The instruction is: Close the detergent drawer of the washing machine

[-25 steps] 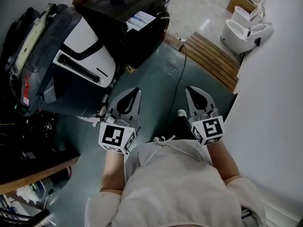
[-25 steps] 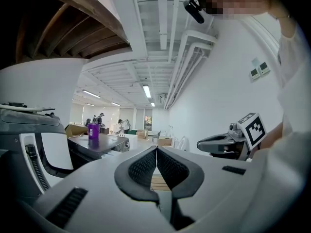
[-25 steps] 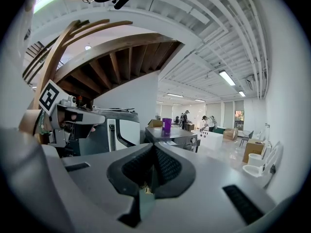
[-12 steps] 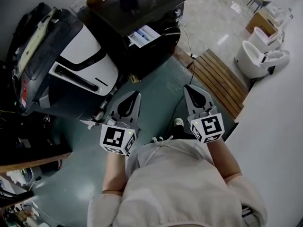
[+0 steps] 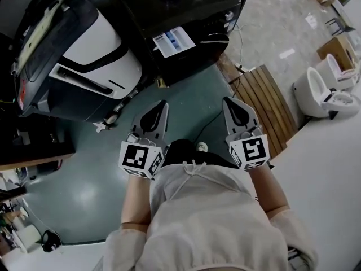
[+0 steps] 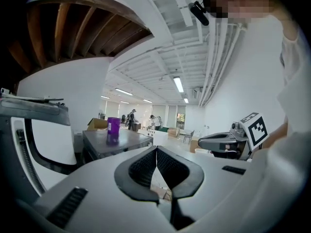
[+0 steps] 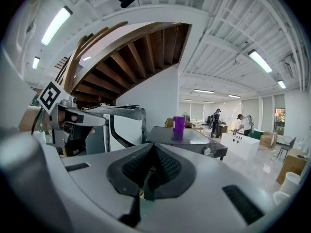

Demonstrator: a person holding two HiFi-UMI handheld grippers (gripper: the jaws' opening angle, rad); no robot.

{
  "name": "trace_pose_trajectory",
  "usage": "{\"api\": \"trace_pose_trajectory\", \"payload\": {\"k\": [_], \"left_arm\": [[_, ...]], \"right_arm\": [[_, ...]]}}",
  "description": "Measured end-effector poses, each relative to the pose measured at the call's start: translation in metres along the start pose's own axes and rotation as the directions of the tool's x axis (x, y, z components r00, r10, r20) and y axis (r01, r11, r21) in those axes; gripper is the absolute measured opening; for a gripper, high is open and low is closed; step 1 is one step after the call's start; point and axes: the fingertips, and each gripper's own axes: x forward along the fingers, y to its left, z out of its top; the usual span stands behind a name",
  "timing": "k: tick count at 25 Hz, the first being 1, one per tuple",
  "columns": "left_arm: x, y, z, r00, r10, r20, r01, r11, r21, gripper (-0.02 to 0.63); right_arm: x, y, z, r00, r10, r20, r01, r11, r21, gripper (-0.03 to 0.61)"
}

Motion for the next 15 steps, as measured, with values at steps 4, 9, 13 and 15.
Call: {"api": "trace_pose_trajectory", "payload": {"k": [4,9,13,15], "left_arm": [[0.027,0.018,-0.026,0.996,0.079,-0.050,-0.081,0.995,-0.050,0.018],[0.068,0.048,-0.055,0.984,0.150,-0.090,-0.159,0.982,-0.102,0.019],[0.108,0.082,-0.072,0.973,0.202,-0.110,-0.214,0.969,-0.119,0.018],[0.127,0.097,-0.081,0.965,0.229,-0.127,-0.245,0.961,-0.127,0.019]], "right_arm": [[0.034,-0.015,-0.018,0.998,0.061,-0.036,-0.060,0.998,0.011,0.006],[0.088,-0.033,-0.035,0.990,0.124,-0.068,-0.122,0.992,0.022,0.006],[0.143,-0.050,-0.042,0.982,0.171,-0.081,-0.171,0.985,0.008,0.006],[0.171,-0.060,-0.048,0.976,0.197,-0.096,-0.198,0.980,0.009,0.006]]}}
